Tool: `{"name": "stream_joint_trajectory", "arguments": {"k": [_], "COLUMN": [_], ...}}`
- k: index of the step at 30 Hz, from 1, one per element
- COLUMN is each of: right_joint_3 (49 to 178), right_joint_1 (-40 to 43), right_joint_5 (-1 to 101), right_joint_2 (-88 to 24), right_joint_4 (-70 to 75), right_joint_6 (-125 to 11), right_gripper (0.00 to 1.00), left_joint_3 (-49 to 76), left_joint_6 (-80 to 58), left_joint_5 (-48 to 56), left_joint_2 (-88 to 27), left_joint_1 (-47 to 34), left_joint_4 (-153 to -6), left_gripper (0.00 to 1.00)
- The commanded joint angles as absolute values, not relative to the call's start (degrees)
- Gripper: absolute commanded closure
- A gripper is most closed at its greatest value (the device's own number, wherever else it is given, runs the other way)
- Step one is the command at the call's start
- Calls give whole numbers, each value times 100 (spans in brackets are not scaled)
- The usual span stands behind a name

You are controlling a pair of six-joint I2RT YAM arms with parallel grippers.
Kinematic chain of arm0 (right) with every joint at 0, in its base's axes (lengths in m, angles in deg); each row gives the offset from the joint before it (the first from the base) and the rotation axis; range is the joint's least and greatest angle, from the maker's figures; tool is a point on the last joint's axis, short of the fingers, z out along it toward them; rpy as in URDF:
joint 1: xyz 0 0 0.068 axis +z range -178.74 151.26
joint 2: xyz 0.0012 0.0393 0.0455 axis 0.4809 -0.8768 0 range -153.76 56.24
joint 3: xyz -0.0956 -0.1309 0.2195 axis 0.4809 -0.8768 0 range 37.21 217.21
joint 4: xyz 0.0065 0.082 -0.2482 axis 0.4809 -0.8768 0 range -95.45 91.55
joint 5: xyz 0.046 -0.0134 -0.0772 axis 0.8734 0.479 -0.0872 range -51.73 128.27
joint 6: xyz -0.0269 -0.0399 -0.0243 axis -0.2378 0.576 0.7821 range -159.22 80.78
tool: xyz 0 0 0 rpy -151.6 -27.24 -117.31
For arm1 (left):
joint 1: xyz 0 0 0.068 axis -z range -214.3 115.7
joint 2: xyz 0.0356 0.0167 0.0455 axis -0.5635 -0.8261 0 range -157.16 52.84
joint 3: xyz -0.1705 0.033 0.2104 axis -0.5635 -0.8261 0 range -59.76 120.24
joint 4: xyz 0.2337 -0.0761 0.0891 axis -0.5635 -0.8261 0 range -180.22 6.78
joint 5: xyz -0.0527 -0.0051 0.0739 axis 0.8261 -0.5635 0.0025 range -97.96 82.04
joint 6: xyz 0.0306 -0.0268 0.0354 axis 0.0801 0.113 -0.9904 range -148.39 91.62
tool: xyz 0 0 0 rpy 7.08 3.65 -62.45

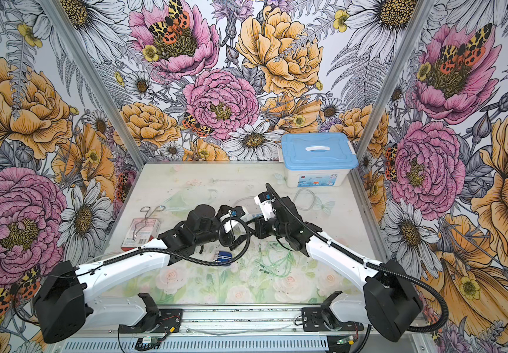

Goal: Charge the electric shaver
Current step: Insert the plug into the socket.

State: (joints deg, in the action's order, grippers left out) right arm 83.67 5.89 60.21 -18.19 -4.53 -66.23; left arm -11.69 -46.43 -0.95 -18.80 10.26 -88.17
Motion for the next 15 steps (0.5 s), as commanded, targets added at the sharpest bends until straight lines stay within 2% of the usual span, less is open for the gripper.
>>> {"name": "stream_joint_trajectory", "arguments": {"k": [1,3,5,10,13,15], "right_joint_3": [8677,8822,8984,9268,9424,9528], "right_joint_1": [577,563,562,510,501,475], "right_joint_5": [5119,4670,4216,3316,3028,2997], "right_joint_2": [-2081,-2271,-2481,-2893,-3062,-3175], "right_joint_4": [-803,-946,-1092,-1216,-1284,-1295], "right_joint_6": [-6310,-6223,-6157,-6116,-6068,-6050], "right_gripper": [100,100,100,100,100,100], "left_joint_3": [-572,-391,-372,-908,-1223,-1333], "left_joint_6": [-3730,-3286,-3099,-1732,-1474,-1556], "left_joint_5": [-273,-451,-156,332,787,405], "left_joint_2": [-1510,-1372,-1184,-518,-243,-132], "left_joint_1": [454,125,-246,-1355,-1933,-1973], "left_joint_4": [-9622,-9990,-10149,-9683,-9389,-9323], "left_gripper": [1,1,1,1,1,1]}}
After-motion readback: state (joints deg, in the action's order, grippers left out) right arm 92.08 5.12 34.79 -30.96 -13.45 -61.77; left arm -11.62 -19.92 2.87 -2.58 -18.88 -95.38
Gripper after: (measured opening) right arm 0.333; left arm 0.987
